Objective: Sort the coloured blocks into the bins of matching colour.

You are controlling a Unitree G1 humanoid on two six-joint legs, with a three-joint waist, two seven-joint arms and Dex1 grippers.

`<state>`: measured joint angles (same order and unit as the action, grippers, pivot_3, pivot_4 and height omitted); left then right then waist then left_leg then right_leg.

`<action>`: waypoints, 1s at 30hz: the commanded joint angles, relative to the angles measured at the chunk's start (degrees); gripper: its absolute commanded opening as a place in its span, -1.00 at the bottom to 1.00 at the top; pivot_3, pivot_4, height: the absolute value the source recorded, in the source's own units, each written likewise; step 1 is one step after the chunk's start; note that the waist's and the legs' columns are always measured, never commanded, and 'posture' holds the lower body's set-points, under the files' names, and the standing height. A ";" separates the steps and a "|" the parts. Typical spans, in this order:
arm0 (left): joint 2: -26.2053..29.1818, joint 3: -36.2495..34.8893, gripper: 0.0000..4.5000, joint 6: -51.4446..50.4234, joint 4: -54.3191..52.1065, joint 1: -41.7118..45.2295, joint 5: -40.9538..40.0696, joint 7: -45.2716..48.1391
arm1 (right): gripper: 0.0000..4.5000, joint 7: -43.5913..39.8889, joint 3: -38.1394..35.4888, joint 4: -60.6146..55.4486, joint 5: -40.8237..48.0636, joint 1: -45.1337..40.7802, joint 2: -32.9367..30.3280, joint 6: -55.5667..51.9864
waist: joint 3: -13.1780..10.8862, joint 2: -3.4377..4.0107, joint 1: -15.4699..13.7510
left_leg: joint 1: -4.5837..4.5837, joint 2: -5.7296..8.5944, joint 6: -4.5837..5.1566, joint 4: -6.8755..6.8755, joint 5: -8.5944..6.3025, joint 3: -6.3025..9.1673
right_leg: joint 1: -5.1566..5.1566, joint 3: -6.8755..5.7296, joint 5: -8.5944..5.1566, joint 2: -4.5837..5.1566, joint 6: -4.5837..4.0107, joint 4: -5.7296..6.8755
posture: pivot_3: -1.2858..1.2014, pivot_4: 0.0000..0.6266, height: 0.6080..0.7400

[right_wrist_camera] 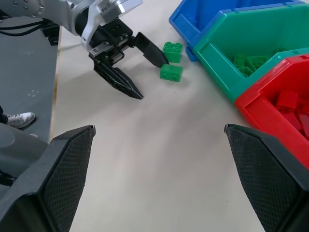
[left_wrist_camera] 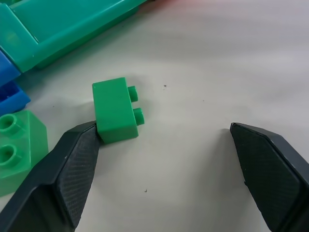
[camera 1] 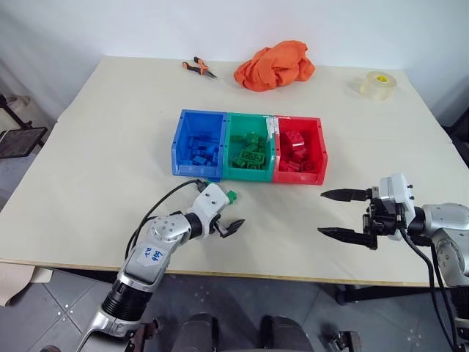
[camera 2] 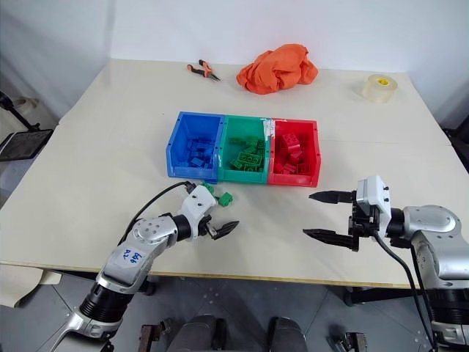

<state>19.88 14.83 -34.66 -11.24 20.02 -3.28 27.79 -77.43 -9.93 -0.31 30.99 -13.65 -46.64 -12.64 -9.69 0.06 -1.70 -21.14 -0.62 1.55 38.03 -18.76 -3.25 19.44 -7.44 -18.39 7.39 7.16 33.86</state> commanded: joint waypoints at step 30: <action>-4.90 1.88 -0.58 1.12 8.57 5.35 3.19 0.22 | 1.00 4.05 -5.12 1.59 2.23 1.51 1.95 1.52 | 0.02 0.02 0.18 | 0.02 0.00 0.02 0.01 0.01 -0.04 | 0.01 -0.13 0.02 -0.05 0.03 0.02 | 0.03 -0.52 1.00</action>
<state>14.35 16.64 -32.18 -1.64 26.63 -0.86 28.21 -73.48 -13.69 2.81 32.77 -12.33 -44.53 -12.08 -9.67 0.08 -1.52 -21.11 -0.63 1.57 38.04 -18.75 -3.29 19.45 -7.56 -18.37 7.33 7.19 33.88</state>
